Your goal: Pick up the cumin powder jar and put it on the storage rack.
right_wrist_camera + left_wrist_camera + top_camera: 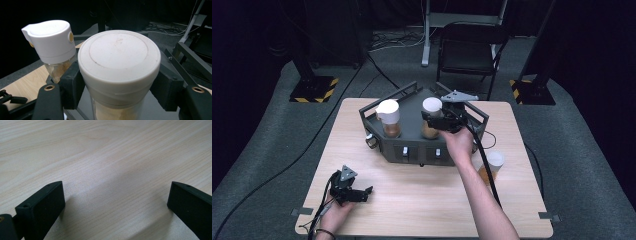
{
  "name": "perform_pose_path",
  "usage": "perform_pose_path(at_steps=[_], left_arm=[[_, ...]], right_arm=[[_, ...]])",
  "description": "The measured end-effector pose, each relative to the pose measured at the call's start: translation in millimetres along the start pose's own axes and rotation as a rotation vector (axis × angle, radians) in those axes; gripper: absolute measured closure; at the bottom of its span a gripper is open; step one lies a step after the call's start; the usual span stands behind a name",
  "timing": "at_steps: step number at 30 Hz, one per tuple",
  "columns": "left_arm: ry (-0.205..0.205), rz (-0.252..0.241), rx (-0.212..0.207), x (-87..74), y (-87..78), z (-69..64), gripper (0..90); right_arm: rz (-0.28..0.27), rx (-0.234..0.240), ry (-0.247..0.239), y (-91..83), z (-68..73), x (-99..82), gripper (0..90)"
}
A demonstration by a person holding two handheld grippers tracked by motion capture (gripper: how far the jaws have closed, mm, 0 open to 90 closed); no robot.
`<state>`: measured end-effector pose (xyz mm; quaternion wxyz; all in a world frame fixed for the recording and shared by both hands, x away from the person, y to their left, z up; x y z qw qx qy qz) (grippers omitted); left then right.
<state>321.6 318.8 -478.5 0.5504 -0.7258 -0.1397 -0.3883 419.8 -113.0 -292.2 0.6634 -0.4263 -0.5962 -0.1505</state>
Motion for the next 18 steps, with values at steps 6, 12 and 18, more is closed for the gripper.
perform_pose_path(at_steps=[6,12,18], left_arm=[[0.0,0.0,0.0,0.0,0.0,0.0,0.8],[0.0,0.0,0.0,0.0,0.0,-0.1,0.8],[0.0,0.0,0.0,0.0,0.0,-0.1,0.8]], right_arm=[[0.026,-0.004,0.003,7.9,-0.9,-3.2,32.9],[0.021,0.007,0.017,8.6,-4.8,-4.2,32.8],[0.013,0.003,-0.004,6.7,-4.2,-5.2,30.1]])
Point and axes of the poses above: each handheld gripper's, and its own axes: y roughly forward along the jaws, x roughly out of its top, z roughly to its left, the point moved 6 cm from there along y, roughly forward along the jaws, and after that the axes turned 7 degrees about -y, right-handed, at the moved point
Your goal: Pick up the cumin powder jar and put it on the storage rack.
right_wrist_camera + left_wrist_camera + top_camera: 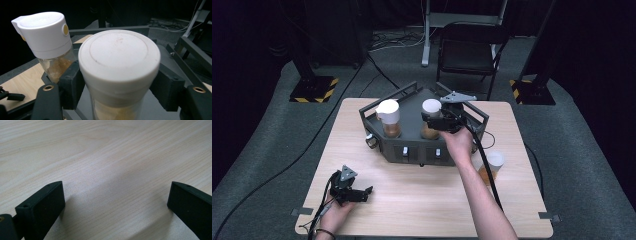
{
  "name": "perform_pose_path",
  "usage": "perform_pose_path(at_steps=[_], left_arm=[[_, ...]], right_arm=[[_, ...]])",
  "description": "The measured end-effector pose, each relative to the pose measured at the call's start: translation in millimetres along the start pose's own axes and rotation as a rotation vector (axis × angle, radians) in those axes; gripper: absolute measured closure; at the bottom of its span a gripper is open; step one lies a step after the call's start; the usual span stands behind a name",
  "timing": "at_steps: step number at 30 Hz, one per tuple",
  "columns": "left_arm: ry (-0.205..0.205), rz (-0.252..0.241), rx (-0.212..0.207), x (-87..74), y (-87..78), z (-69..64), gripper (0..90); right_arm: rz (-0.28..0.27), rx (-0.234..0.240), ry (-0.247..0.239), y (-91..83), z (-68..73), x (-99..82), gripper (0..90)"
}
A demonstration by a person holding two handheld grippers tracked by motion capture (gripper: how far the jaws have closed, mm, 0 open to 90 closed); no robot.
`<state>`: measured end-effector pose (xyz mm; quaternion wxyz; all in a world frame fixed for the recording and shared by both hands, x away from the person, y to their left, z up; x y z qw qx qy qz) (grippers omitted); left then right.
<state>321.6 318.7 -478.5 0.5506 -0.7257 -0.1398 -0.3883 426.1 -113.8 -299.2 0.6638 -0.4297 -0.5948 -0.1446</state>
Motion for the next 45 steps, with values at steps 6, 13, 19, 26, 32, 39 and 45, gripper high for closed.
perform_pose_path(at_steps=[6,13,19,26,32,39,45], left_arm=[[0.0,0.0,0.0,0.0,0.0,0.0,0.8],[0.001,0.0,0.001,0.0,0.0,-0.1,0.8],[0.001,0.0,0.001,0.0,0.1,0.0,0.7],[0.002,0.0,0.0,0.0,0.1,0.0,0.7],[0.002,0.0,0.001,0.0,0.0,0.0,0.7],[0.002,0.0,0.001,0.0,0.1,-0.1,0.7],[0.002,0.0,0.001,0.0,0.0,-0.1,0.8]], right_arm=[[-0.005,-0.014,0.014,-5.9,0.1,-1.7,16.1],[-0.002,-0.024,0.013,-15.8,-0.5,-12.8,10.2],[-0.003,-0.02,0.022,-26.7,-4.2,-27.5,9.0],[-0.007,-0.006,0.025,-37.4,-4.8,-43.4,8.9],[0.002,-0.011,0.009,-44.0,-0.3,-58.1,8.9],[0.014,-0.014,0.005,-49.2,2.7,-78.1,8.7],[0.017,-0.012,0.012,-55.1,6.4,-97.7,8.7]])
Point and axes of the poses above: each handheld gripper's, and its own axes: y roughly forward along the jaws, x roughly out of its top, z roughly to its left, the point moved 6 cm from there along y, roughly forward along the jaws, and after that the axes turned 7 degrees about -y, right-handed, at the moved point
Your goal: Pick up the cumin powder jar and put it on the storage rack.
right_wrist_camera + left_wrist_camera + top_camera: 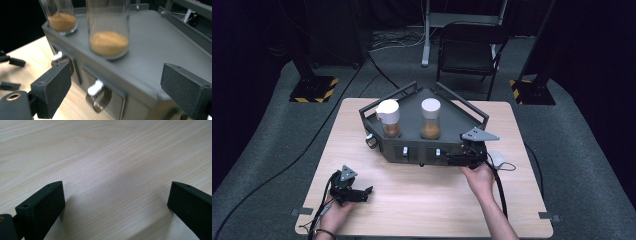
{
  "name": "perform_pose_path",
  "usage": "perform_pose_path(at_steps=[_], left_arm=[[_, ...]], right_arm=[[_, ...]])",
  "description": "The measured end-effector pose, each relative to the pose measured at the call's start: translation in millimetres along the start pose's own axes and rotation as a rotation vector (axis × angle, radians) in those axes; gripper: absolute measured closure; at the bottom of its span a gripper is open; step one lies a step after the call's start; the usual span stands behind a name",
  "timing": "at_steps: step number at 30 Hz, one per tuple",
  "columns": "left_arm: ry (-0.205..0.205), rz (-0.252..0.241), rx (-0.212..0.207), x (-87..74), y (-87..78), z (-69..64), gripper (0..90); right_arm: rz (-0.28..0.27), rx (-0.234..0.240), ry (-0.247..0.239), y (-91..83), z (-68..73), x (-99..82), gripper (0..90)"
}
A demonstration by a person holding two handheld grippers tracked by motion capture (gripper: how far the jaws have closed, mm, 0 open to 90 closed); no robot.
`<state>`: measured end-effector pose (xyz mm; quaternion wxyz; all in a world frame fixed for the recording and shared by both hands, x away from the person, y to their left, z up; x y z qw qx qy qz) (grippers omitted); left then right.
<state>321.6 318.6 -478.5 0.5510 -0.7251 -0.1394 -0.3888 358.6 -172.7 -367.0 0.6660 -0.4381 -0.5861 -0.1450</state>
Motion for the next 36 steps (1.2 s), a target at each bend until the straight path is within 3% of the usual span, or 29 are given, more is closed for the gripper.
perform_pose_path(at_steps=[7,12,36], left_arm=[[-0.001,-0.001,0.0,-0.1,0.0,-0.1,0.7],[-0.001,0.0,0.0,-0.1,0.0,-0.1,0.7],[-0.003,0.0,0.002,0.0,0.1,-0.4,0.7]], right_arm=[[-0.002,-0.019,-0.036,-9.1,9.3,-20.4,8.8],[-0.007,-0.004,-0.038,-14.4,13.6,-29.0,8.7],[0.081,0.015,0.01,-21.2,15.2,-104.5,8.5]])
Point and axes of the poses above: each handheld gripper's, and its own axes: y roughly forward along the jaws, x roughly out of its top, z roughly to its left, the point moved 6 cm from there along y, roughly forward along the jaws, and after that the axes turned 7 degrees about -y, right-handed, at the moved point
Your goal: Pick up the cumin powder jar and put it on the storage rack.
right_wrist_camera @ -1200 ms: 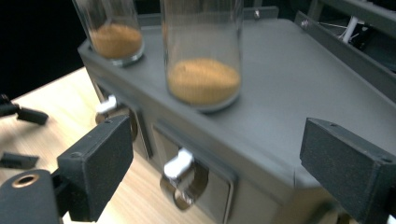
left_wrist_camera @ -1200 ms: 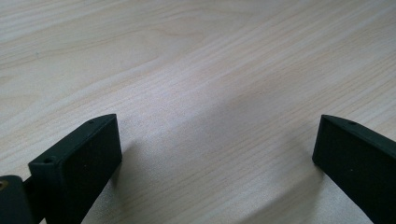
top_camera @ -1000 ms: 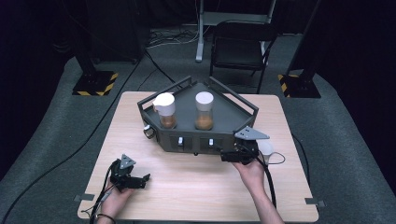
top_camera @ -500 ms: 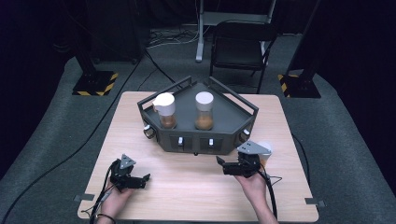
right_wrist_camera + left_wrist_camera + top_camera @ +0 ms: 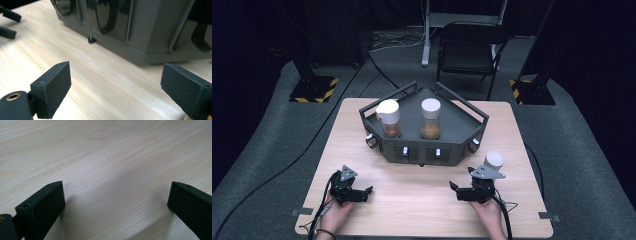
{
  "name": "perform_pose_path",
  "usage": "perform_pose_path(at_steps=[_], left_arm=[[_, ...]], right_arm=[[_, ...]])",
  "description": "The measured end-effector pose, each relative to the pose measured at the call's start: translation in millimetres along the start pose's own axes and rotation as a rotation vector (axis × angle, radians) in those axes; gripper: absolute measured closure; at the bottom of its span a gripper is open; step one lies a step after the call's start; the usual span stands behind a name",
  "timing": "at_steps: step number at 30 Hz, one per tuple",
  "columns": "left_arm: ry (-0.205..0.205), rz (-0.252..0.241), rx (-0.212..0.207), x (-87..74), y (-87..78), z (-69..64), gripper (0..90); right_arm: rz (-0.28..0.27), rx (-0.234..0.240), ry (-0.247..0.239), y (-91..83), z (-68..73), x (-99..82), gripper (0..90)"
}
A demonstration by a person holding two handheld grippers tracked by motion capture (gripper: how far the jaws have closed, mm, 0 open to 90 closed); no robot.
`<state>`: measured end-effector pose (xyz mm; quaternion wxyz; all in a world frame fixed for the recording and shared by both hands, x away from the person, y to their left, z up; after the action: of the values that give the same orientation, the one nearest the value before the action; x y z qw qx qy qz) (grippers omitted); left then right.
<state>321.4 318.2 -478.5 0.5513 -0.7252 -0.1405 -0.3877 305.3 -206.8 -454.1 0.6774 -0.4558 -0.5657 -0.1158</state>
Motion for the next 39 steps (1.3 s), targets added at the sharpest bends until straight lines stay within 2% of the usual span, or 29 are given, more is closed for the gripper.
perform_pose_path(at_steps=[6,16,18,25,26,29,36,39], left_arm=[[0.0,0.0,0.0,0.0,0.0,0.0,0.7],[0.0,0.0,0.0,0.0,0.0,0.0,0.7],[-0.001,0.0,0.0,0.0,0.0,-0.1,0.7],[0.0,0.0,0.0,0.0,0.0,0.0,0.7],[-0.001,0.0,0.0,-0.1,0.0,-0.1,0.7],[0.0,-0.001,0.0,0.0,0.0,0.0,0.7],[-0.001,0.0,0.0,-0.1,0.0,-0.1,0.7],[0.0,0.0,0.0,0.0,0.0,0.0,0.7]], right_arm=[[0.029,0.003,0.029,0.1,-3.0,-15.6,8.5],[0.088,0.016,0.073,-1.9,-10.8,-31.5,8.8],[0.085,0.01,0.068,-3.9,-10.6,-32.7,9.4],[0.137,0.015,0.059,-5.1,-9.4,-30.6,9.4],[0.162,0.007,0.06,-5.3,-8.2,-29.6,9.3],[0.192,0.009,0.061,-5.8,-7.4,-28.7,9.4],[0.196,0.003,0.05,-10.3,-4.8,-31.1,9.5],[0.207,-0.01,0.03,-11.4,-1.3,-30.8,9.5]])
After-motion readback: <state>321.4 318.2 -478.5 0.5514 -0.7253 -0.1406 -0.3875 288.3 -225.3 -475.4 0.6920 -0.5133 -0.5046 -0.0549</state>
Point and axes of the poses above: each handheld gripper's, and its own axes: y roughly forward along the jaws, x roughly out of its top, z roughly to its left, the point moved 6 cm from there along y, roughly forward along the jaws, and after that the axes turned 7 degrees about -y, right-handed, at the moved point
